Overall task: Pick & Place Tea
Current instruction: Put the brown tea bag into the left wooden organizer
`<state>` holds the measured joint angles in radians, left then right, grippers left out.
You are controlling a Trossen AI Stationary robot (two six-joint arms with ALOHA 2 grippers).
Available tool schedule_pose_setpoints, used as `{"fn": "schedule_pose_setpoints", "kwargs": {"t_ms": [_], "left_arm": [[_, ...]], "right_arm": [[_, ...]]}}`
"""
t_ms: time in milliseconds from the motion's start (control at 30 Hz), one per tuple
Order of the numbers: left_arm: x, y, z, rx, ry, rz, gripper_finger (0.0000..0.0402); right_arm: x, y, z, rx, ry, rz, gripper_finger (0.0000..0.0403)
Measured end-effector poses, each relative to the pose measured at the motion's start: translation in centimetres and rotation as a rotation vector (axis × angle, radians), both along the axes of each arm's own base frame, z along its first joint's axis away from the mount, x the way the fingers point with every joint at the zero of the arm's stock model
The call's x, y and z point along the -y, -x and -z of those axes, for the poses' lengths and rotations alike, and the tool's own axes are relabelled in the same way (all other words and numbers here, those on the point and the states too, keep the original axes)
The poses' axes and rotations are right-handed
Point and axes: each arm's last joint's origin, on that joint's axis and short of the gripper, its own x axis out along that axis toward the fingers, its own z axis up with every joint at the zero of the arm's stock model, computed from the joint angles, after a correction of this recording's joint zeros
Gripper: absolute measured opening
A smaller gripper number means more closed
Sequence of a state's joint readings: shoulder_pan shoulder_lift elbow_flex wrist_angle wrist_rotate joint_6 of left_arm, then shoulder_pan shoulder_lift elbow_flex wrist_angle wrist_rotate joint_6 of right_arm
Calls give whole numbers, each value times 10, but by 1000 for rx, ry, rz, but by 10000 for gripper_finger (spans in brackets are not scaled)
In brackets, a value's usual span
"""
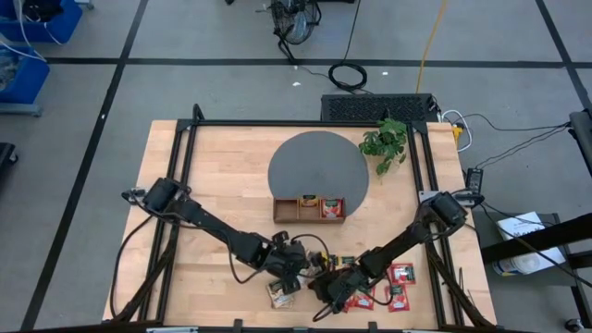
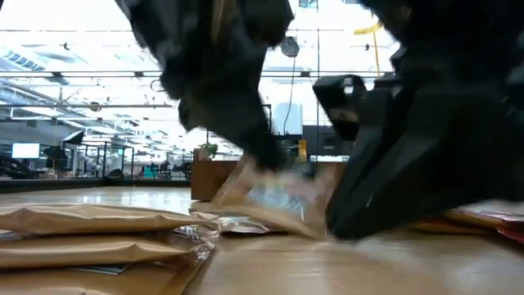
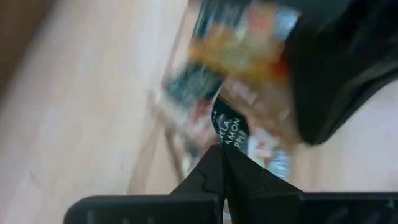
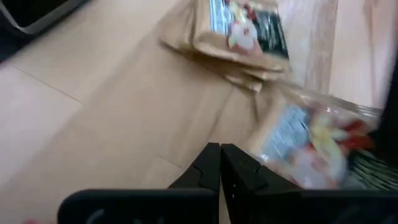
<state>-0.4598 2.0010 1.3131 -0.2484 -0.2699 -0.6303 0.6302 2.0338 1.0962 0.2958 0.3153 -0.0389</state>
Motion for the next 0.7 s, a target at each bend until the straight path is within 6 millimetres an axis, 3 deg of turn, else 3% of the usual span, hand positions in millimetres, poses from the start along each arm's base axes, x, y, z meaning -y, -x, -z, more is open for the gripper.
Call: {"fn": "schedule_pose_setpoints", "kwargs": {"t_ms": [333,567,700], "left_arm": [[21,28,-61,190,-136,57,3],[42,43,-67,257,-247,56,2],[44,44,-67,280,-260,28,1]], "right_arm": [[-16,30,-57,157,70,152,4],[-17,43,-95,279,79,203,10],[-9,44,-115,286,3,182,48]]}}
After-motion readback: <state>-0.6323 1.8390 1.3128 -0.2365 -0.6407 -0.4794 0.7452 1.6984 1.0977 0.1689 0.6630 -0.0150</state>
